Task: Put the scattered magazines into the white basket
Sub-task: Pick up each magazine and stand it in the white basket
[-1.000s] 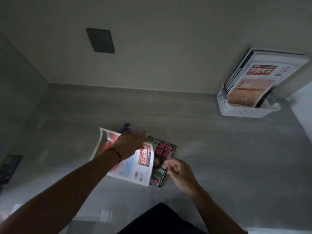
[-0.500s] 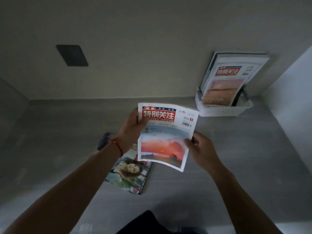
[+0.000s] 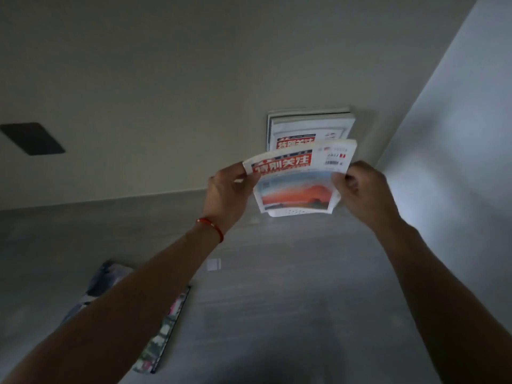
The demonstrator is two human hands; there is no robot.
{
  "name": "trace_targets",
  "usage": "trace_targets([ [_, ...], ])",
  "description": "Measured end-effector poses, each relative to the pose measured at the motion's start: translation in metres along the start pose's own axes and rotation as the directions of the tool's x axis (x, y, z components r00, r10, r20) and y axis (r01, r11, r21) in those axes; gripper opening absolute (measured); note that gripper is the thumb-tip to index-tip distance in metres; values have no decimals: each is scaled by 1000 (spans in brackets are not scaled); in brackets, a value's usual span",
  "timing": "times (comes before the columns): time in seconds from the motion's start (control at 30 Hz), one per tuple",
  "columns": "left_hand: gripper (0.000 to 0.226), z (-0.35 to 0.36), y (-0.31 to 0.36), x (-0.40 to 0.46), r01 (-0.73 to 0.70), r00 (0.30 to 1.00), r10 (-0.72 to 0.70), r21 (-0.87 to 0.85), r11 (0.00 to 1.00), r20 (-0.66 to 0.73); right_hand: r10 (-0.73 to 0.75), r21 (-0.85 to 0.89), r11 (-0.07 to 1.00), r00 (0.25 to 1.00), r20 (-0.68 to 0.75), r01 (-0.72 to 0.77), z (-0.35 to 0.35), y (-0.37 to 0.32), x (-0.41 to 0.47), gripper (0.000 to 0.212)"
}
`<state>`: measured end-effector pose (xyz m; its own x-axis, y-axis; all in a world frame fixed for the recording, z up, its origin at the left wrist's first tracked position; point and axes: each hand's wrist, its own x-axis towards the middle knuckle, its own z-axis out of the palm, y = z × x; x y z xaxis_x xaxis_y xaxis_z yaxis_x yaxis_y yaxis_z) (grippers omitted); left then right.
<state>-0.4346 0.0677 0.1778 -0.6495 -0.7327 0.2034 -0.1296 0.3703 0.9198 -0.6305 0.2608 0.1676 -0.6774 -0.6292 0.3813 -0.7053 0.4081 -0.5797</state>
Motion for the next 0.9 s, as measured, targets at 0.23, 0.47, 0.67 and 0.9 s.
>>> trace_targets([
  [0.23,16,56,14,59,187,971,-207,-163,969,-116,27,59,998,997,-76,-23,-8,37,66,24],
  [0.47,25,97,-17,86,421,861,-487,-334,843,-143,143,117,983,990,4,-143,36,88,79,23],
  [0.67,28,112,-43,94,468,835,-522,-274,840,-173,181,171,966,979,92,-195,69,117,74,28],
  [0.9,42,128,-57,97,488,799,-566,-332,807,-204,280,221,928,952,122,-301,95,119,81,29],
])
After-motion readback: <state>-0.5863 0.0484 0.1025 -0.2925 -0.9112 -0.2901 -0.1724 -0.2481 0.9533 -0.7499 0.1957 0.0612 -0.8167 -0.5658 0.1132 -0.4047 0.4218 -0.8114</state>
